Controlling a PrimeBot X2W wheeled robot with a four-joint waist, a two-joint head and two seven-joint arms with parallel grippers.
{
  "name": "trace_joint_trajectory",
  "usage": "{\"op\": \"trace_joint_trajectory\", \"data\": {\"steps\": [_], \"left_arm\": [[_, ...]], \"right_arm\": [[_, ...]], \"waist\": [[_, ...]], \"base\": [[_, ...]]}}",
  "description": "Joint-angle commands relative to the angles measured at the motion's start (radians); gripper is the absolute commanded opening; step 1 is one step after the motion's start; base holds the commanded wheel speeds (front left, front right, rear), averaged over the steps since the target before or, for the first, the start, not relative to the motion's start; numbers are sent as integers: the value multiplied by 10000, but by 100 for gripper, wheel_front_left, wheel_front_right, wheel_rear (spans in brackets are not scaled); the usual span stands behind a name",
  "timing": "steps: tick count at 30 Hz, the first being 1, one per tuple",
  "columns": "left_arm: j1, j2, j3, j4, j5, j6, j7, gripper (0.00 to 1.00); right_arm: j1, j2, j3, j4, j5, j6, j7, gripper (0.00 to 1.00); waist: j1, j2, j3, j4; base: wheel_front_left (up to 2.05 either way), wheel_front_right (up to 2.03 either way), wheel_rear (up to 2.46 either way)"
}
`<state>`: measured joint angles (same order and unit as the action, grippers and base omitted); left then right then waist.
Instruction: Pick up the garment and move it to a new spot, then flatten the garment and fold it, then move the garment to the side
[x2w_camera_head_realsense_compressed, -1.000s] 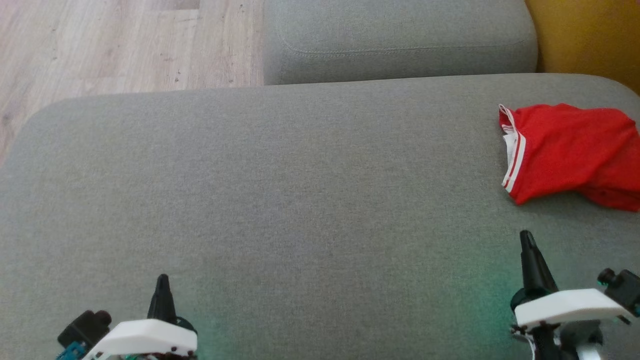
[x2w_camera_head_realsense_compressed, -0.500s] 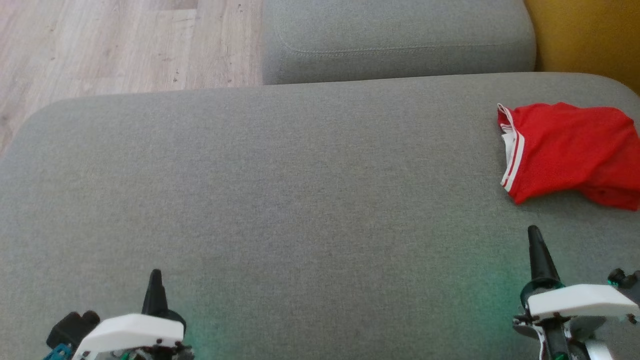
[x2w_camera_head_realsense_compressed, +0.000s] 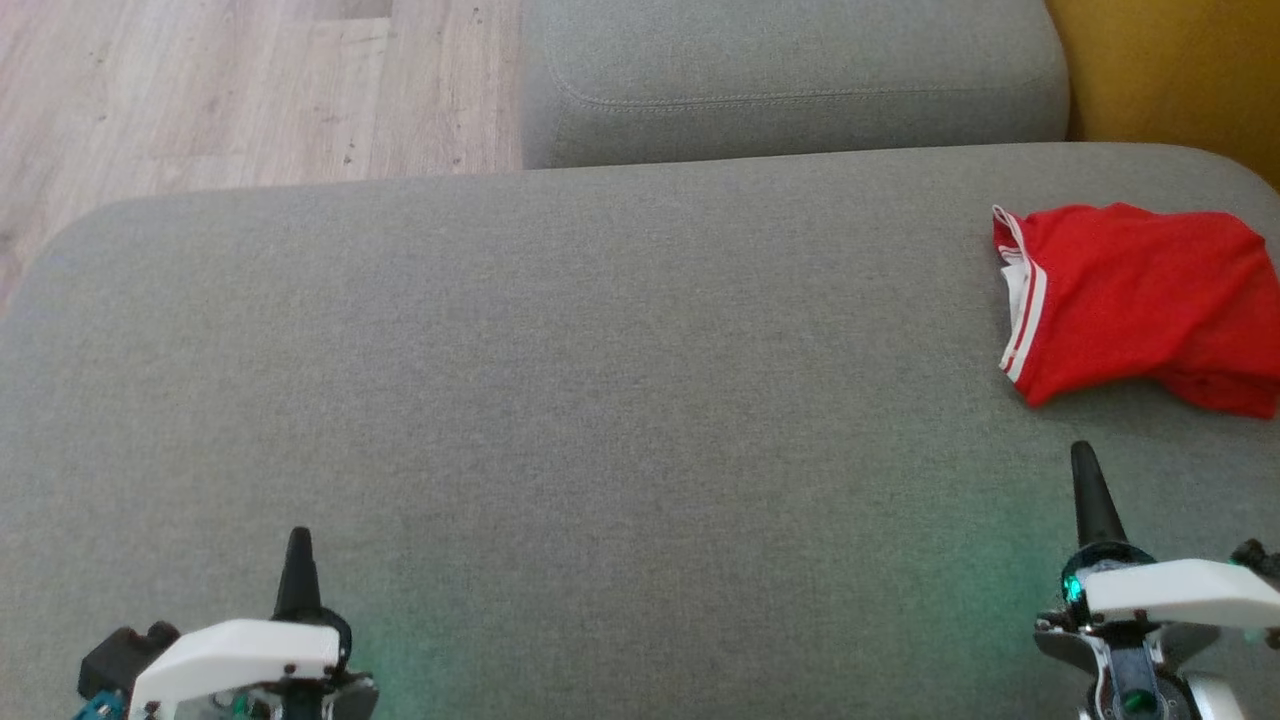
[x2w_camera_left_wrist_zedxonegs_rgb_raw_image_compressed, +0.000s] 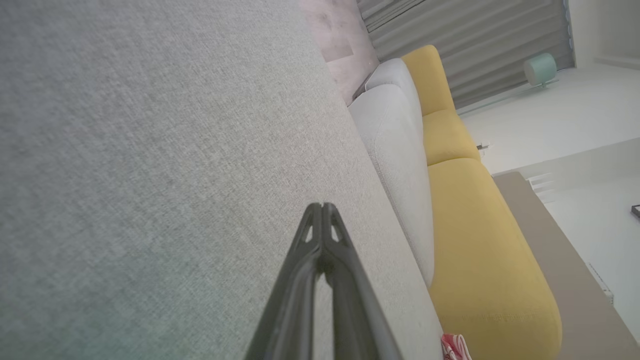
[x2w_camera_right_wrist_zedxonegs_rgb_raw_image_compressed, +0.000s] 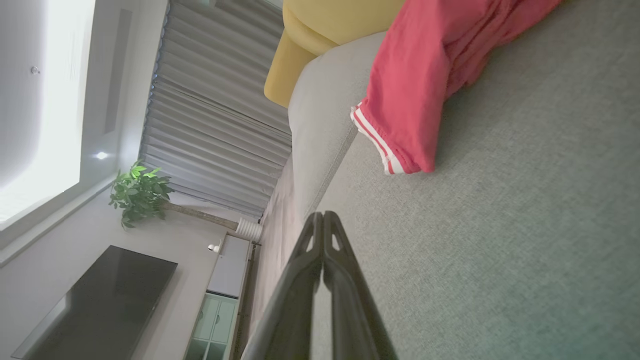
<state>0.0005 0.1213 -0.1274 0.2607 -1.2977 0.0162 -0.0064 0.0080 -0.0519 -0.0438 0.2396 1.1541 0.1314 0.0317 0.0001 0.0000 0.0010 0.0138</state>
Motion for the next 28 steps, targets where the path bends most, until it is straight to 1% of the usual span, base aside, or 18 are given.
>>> {"op": "trace_joint_trajectory", "data": {"steps": [1, 17, 28], "left_arm": [[-635, 22, 430, -247, -244, -180, 86, 0], [-831, -270, 1266, -206, -1550, -751, 544, 0], [-947, -443, 1760, -182, -2318, -1088, 815, 0]], "right_arm": [[-545, -214, 77, -297, 364, -5, 58, 0], [-804, -217, -122, -151, 2338, -6, 277, 0], [-957, -215, -245, -64, 3497, -7, 410, 0]], "waist": [[0, 0, 1, -6], [0, 0, 10, -64], [0, 0, 15, -99]], "base": [[0, 0, 0], [0, 0, 0], [0, 0, 0]]}}
